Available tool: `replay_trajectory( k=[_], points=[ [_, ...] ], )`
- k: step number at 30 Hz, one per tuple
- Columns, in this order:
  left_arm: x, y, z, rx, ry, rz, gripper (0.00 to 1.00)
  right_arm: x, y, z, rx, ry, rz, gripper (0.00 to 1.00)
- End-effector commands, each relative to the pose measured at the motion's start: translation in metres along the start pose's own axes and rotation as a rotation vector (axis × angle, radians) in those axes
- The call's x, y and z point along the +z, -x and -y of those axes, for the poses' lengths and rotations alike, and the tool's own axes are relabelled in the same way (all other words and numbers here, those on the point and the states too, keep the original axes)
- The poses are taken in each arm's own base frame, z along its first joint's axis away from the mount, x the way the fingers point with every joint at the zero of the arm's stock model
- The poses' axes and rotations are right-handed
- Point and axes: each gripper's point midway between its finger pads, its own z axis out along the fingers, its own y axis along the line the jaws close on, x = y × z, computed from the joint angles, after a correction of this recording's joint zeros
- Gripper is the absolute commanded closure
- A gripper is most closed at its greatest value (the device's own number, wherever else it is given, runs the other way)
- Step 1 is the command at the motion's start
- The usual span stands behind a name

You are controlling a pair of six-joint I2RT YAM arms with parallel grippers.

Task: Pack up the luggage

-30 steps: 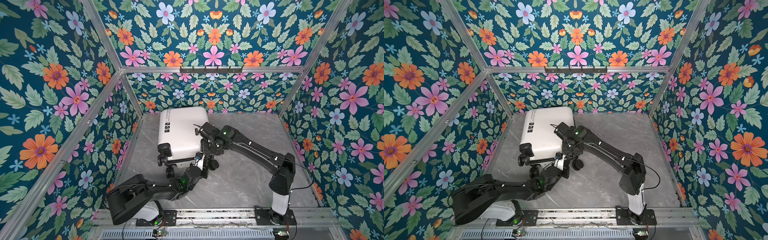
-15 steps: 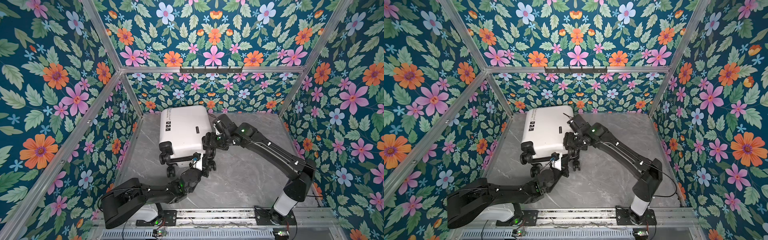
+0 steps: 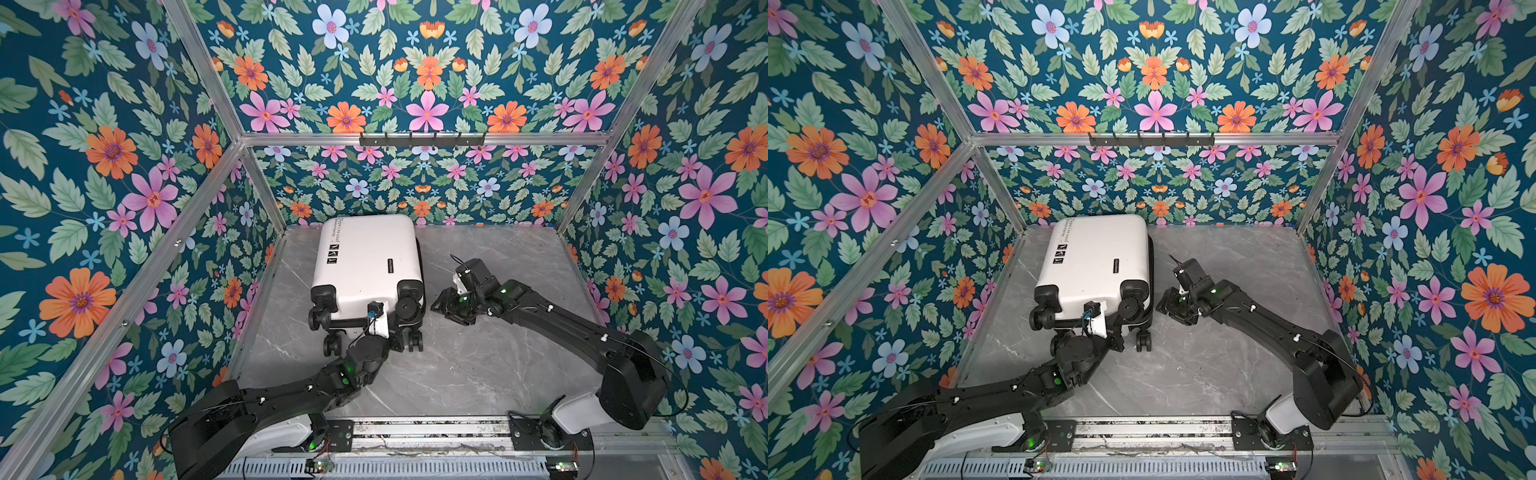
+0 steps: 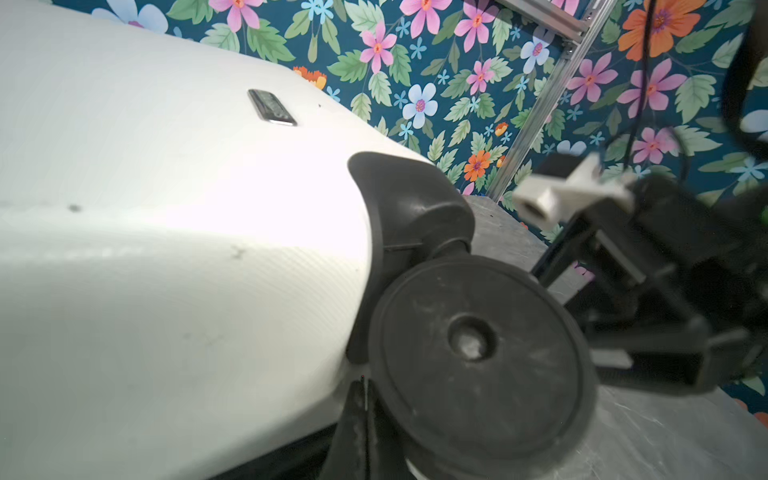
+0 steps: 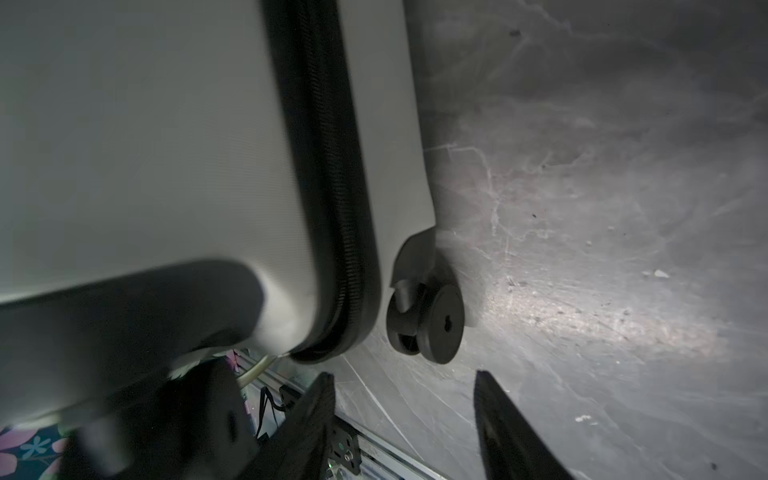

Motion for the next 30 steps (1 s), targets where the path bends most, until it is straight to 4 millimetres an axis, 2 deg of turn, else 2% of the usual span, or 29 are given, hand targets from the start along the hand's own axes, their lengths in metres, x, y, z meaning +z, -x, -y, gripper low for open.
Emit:
replay_trajectory(
  k=[1,4,7,10,13,14,17,20,24,30],
  points=[
    [-0.001,-0.002,-0.002,-0.005,0.004,-0.025,1.0,0.006,0.012,-0.027,0.029,0.138,0.037,0.45],
    [-0.007,-0.022,0.004,0.021,-0.05,-0.112,1.0,0.01,0.014,-0.03,0.015,0.131,0.027,0.43],
    [-0.019,-0.037,0.003,0.006,-0.074,-0.177,1.0,0.006,0.029,-0.034,0.015,0.12,0.049,0.37],
    [-0.029,-0.043,-0.007,-0.021,-0.052,-0.207,1.0,0.0,0.055,-0.038,0.054,0.138,0.092,0.28],
    [-0.034,-0.046,-0.018,-0.029,-0.012,-0.209,1.0,-0.007,0.093,-0.039,0.094,0.126,0.152,0.28],
    [-0.034,-0.047,-0.02,-0.03,0.0,-0.213,1.0,0.002,0.106,-0.035,0.112,0.103,0.156,0.3],
    [-0.033,-0.052,-0.022,-0.036,0.01,-0.229,1.0,0.011,0.142,-0.045,0.116,0.111,0.155,0.41],
    [-0.032,-0.052,-0.023,-0.053,0.021,-0.222,1.0,0.026,0.166,-0.053,0.08,0.065,0.154,0.47],
    [-0.033,-0.046,-0.029,-0.072,0.049,-0.19,1.0,0.05,0.188,-0.051,0.073,0.015,0.143,0.49],
    [-0.033,-0.041,-0.032,-0.076,0.068,-0.168,1.0,0.079,0.206,-0.046,0.086,-0.003,0.126,0.51]
  ],
)
